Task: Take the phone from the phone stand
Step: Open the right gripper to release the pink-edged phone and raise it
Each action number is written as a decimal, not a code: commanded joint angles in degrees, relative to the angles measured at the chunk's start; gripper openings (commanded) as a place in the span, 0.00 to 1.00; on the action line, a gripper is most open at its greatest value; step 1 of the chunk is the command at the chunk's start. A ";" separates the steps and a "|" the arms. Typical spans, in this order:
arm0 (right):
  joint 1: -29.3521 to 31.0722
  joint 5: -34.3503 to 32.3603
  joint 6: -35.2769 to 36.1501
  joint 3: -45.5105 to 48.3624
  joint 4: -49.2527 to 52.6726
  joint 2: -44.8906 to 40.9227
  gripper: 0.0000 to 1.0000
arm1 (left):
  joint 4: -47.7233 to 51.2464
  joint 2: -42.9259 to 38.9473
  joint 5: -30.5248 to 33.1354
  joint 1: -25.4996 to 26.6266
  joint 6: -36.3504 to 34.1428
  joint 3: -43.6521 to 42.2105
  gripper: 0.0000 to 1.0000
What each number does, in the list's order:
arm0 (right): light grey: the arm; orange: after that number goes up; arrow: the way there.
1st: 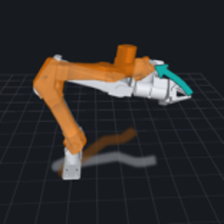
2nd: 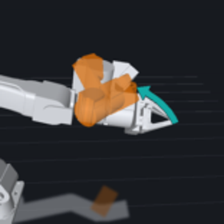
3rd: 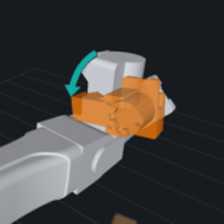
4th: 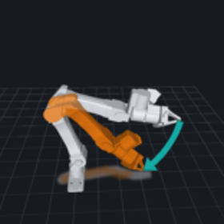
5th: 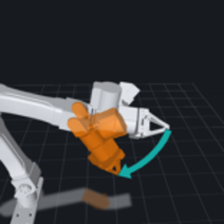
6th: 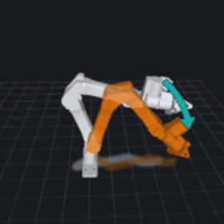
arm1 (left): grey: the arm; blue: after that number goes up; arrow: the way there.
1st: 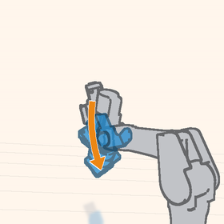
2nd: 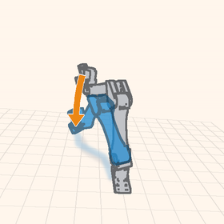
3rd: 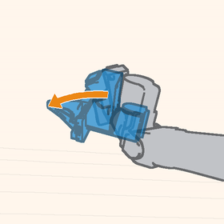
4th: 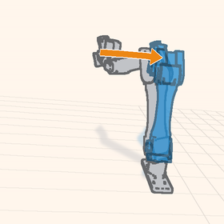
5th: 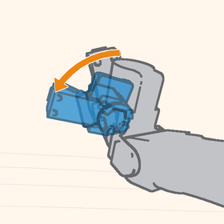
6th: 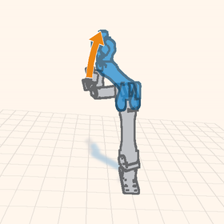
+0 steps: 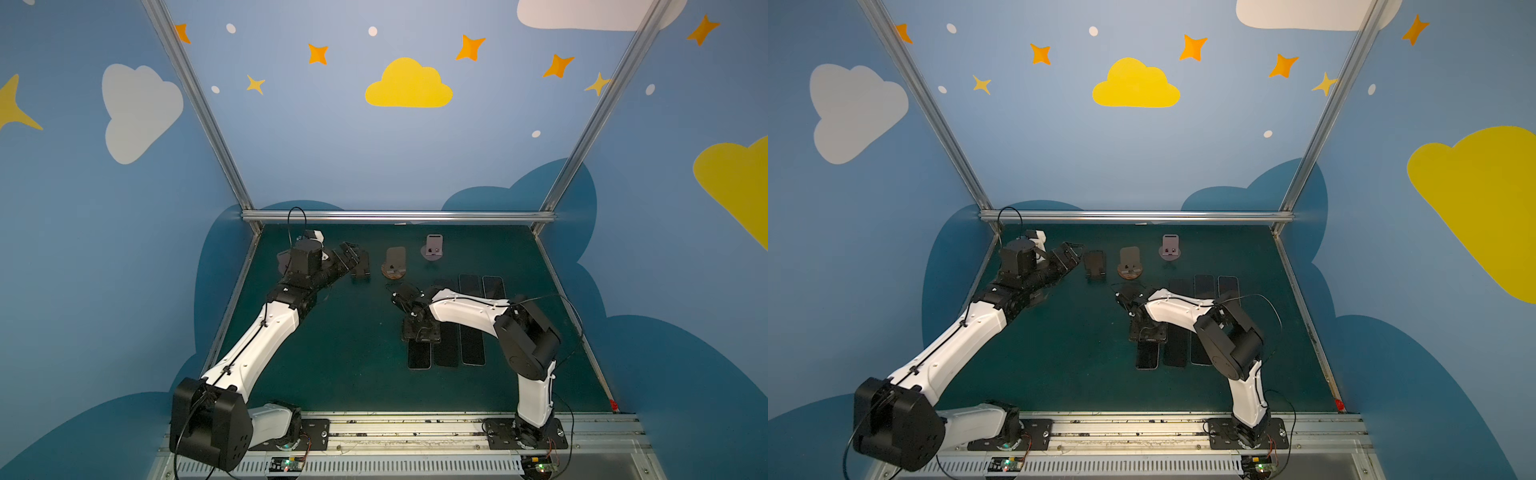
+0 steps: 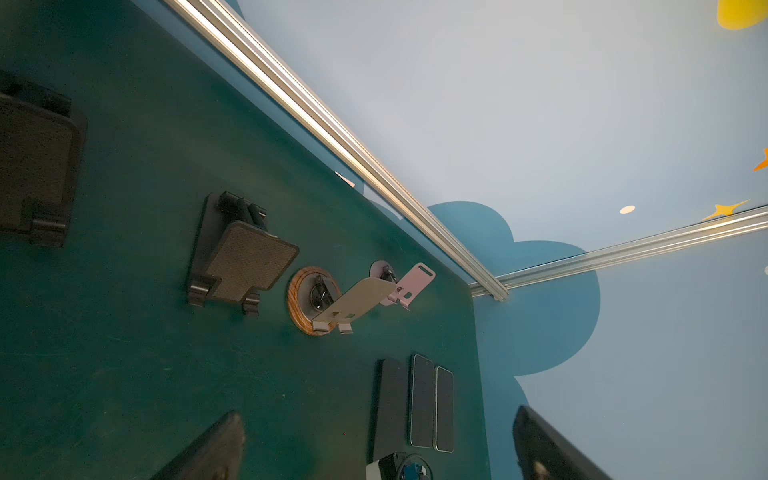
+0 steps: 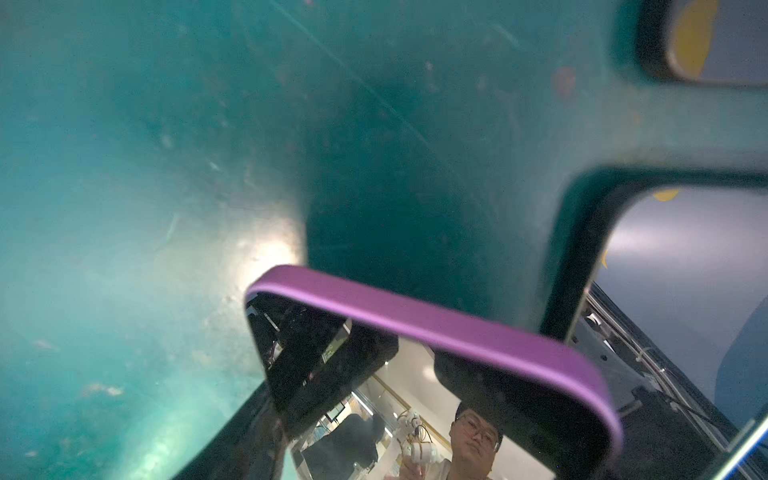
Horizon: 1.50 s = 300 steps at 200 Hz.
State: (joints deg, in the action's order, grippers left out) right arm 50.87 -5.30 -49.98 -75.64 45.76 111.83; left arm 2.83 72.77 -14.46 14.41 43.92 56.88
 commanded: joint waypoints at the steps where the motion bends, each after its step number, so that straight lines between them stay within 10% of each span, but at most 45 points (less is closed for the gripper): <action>1: -0.29 -0.39 1.86 2.21 2.04 -0.97 0.71 | -0.15 0.43 0.25 0.18 -0.50 0.77 1.00; 67: -1.70 5.83 3.94 5.86 -5.17 -1.15 0.78 | 0.25 1.40 0.81 0.26 -1.02 0.88 1.00; 300: -2.88 -4.38 6.73 2.54 1.25 -9.71 0.86 | 1.39 1.66 1.92 1.49 -3.20 1.48 1.00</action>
State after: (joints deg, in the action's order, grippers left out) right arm 48.14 -4.84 -45.32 -70.74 41.63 106.67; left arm 3.68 75.77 -13.17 15.88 42.24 56.88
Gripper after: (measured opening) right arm 0.850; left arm 0.996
